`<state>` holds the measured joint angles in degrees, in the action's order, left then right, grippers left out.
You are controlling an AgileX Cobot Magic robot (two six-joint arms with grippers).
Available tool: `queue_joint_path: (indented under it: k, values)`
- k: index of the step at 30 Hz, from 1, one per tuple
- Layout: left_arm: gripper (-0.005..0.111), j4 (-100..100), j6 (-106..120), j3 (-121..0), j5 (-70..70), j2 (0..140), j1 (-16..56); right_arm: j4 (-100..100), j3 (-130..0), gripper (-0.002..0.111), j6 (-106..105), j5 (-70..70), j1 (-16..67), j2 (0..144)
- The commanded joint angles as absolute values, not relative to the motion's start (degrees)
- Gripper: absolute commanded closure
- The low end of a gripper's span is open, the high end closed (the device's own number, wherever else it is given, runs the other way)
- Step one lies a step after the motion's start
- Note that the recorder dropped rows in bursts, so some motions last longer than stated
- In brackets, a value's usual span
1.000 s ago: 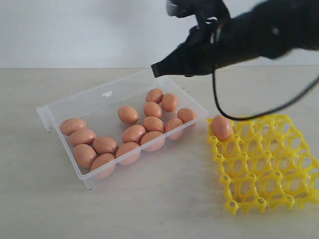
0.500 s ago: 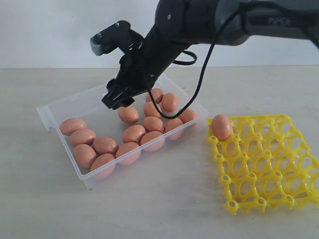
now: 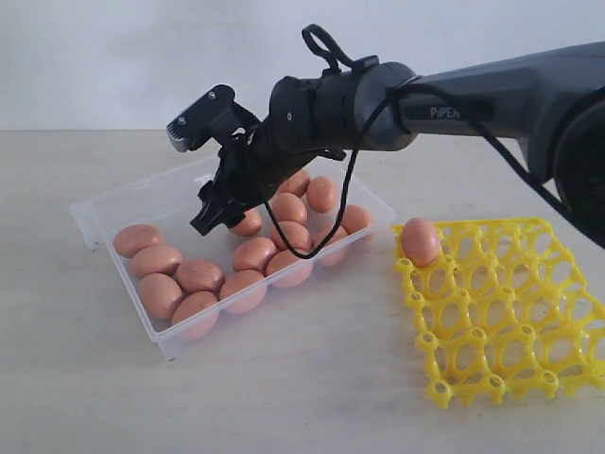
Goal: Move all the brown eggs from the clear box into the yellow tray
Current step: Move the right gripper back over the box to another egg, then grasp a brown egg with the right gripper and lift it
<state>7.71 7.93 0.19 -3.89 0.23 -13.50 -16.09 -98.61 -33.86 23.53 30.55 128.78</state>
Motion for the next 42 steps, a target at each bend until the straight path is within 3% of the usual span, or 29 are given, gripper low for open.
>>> queue_joint_path:
  k: [1,14,26,42]
  values:
    - [0.103,7.7,8.07,0.0,-2.83,0.0,-13.45,-14.67,-98.96,0.053,-32.99,22.43,30.32,130.62]
    - [0.103,7.7,8.07,0.0,-2.83,0.0,-13.45,-14.52,-99.32,0.056,-30.71,20.17,30.28,133.36]
    - [0.103,7.7,8.07,0.0,-3.04,0.0,-13.45,-14.03,-99.5,0.108,-29.83,22.93,30.28,132.63]
    - [0.103,7.7,8.07,0.0,-3.04,0.0,-13.45,-17.23,-99.25,0.108,-23.34,22.4,29.67,120.81]
